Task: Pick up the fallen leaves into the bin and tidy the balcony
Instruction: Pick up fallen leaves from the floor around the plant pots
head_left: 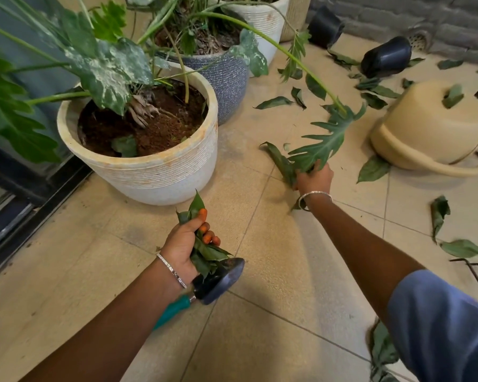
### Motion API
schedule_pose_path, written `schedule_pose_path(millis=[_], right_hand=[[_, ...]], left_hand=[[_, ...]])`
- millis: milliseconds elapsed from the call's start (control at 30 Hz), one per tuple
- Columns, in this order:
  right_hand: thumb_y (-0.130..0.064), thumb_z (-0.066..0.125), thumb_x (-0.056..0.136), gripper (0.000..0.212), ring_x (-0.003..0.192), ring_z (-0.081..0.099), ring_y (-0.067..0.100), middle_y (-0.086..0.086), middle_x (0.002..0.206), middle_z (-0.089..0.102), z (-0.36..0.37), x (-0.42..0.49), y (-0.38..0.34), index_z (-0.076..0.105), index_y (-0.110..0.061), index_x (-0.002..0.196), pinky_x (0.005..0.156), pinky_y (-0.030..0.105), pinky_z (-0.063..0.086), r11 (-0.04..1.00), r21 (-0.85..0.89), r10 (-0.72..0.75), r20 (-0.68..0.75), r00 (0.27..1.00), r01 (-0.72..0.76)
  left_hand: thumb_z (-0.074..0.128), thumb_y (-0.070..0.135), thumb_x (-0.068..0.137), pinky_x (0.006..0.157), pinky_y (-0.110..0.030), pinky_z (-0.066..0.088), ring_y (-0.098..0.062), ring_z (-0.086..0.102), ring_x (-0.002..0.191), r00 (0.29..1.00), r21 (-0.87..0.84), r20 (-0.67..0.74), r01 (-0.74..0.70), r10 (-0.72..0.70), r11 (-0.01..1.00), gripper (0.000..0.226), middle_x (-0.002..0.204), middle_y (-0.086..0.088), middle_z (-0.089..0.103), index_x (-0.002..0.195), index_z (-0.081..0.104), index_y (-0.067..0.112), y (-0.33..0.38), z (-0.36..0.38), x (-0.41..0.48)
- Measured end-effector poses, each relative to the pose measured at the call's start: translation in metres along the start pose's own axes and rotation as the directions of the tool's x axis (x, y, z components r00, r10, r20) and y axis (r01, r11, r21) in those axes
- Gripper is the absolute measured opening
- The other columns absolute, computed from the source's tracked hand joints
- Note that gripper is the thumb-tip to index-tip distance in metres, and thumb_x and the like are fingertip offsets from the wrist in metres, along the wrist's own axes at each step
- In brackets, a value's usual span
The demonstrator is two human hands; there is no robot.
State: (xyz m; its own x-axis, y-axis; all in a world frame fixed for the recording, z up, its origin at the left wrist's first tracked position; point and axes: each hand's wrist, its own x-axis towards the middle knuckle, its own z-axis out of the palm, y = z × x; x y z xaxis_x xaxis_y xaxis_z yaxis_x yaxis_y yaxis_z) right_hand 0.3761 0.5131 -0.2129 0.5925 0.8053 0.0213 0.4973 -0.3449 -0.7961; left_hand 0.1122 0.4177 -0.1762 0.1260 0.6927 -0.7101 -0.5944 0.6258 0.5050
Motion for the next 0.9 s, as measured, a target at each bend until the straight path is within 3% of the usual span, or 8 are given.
schedule_pose_path(millis=[100, 200, 267, 300, 467, 667, 767, 900], right_hand=[[-0.016, 0.055, 0.098, 0.027, 0.101, 0.056, 0.02, 0.01, 0.113, 0.06, 0.007, 0.011, -0.009, 0.057, -0.004, 0.122, 0.093, 0.02, 0.043, 0.992, -0.052, 0.116, 0.048, 0.992, -0.113], [-0.049, 0.066, 0.088, 0.071, 0.128, 0.047, 0.035, 0.016, 0.135, 0.052, 0.015, 0.014, -0.009, 0.045, -0.002, 0.137, 0.108, 0.04, 0.04, 0.987, -0.132, 0.123, 0.203, 0.971, -0.097], [-0.08, 0.064, 0.065, 0.106, 0.127, 0.049, 0.033, 0.012, 0.137, 0.053, 0.027, 0.016, -0.002, 0.042, -0.011, 0.142, 0.105, 0.042, 0.044, 0.968, -0.234, 0.148, 0.245, 0.958, -0.09], [-0.084, 0.06, 0.062, 0.108, 0.122, 0.053, 0.032, 0.01, 0.134, 0.056, 0.033, 0.016, 0.004, 0.043, -0.013, 0.142, 0.098, 0.039, 0.047, 0.947, -0.31, 0.162, 0.243, 0.956, -0.082], [-0.035, 0.048, 0.098, 0.024, 0.082, 0.062, 0.031, 0.008, 0.087, 0.057, 0.043, -0.005, 0.015, 0.051, -0.014, 0.11, 0.063, 0.032, 0.038, 0.835, -0.503, -0.115, 0.233, 0.966, 0.221], [-0.023, 0.049, 0.098, 0.017, 0.071, 0.052, 0.024, 0.009, 0.092, 0.05, 0.005, -0.015, 0.032, 0.052, -0.007, 0.105, 0.059, 0.031, 0.038, 0.764, -0.448, -0.391, 0.252, 0.885, 0.465], [-0.008, 0.046, 0.096, 0.014, 0.064, 0.053, 0.028, 0.011, 0.085, 0.056, -0.018, 0.001, 0.039, 0.044, -0.005, 0.109, 0.056, 0.034, 0.04, 0.84, -0.412, -0.362, 0.057, 0.93, 0.352], [-0.011, 0.05, 0.09, 0.031, 0.071, 0.059, 0.031, 0.006, 0.081, 0.059, -0.042, 0.026, 0.047, 0.04, -0.011, 0.119, 0.061, 0.036, 0.045, 0.938, -0.338, -0.121, -0.105, 0.987, 0.079]], left_hand=[[0.06, 0.02, 0.095, 0.046, -0.021, 0.044, -0.01, 0.035, 0.041, 1.0, 0.012, 0.0, 0.0, 0.0, 1.0, 0.028, 0.056, 0.003, 0.035, 0.07, 0.047, 0.018, 0.0, -0.003, 0.004], [0.06, 0.019, 0.094, 0.047, -0.022, 0.044, -0.01, 0.036, 0.042, 1.0, 0.026, 0.001, -0.002, 0.002, 1.0, 0.026, 0.057, 0.003, 0.036, 0.071, 0.048, 0.018, 0.001, -0.005, 0.007], [0.061, 0.019, 0.094, 0.047, -0.022, 0.044, -0.01, 0.036, 0.042, 1.0, 0.036, 0.005, 0.005, -0.005, 0.999, 0.024, 0.057, 0.003, 0.036, 0.072, 0.05, 0.018, 0.001, -0.005, 0.008], [0.06, 0.019, 0.094, 0.047, -0.022, 0.043, -0.01, 0.036, 0.042, 1.0, 0.036, 0.007, 0.008, -0.008, 0.999, 0.024, 0.057, 0.003, 0.036, 0.073, 0.05, 0.018, 0.002, -0.004, 0.009], [0.061, 0.019, 0.093, 0.046, -0.023, 0.044, -0.01, 0.036, 0.041, 1.0, 0.03, 0.012, 0.013, -0.013, 0.999, 0.019, 0.057, 0.003, 0.036, 0.076, 0.052, 0.018, 0.001, 0.001, 0.011], [0.06, 0.019, 0.093, 0.045, -0.023, 0.043, -0.01, 0.035, 0.042, 0.999, 0.007, 0.037, 0.033, -0.033, 0.999, 0.021, 0.058, 0.003, 0.035, 0.074, 0.05, 0.019, -0.007, 0.004, 0.011], [0.06, 0.018, 0.093, 0.045, -0.022, 0.043, -0.01, 0.035, 0.043, 0.998, 0.008, 0.037, 0.046, -0.046, 0.999, 0.021, 0.058, 0.003, 0.036, 0.074, 0.051, 0.019, -0.012, 0.007, 0.01], [0.063, 0.019, 0.091, 0.046, -0.022, 0.043, -0.009, 0.035, 0.043, 0.998, 0.021, 0.037, 0.054, -0.054, 0.998, 0.017, 0.058, 0.004, 0.036, 0.076, 0.054, 0.019, -0.015, 0.011, 0.011]])
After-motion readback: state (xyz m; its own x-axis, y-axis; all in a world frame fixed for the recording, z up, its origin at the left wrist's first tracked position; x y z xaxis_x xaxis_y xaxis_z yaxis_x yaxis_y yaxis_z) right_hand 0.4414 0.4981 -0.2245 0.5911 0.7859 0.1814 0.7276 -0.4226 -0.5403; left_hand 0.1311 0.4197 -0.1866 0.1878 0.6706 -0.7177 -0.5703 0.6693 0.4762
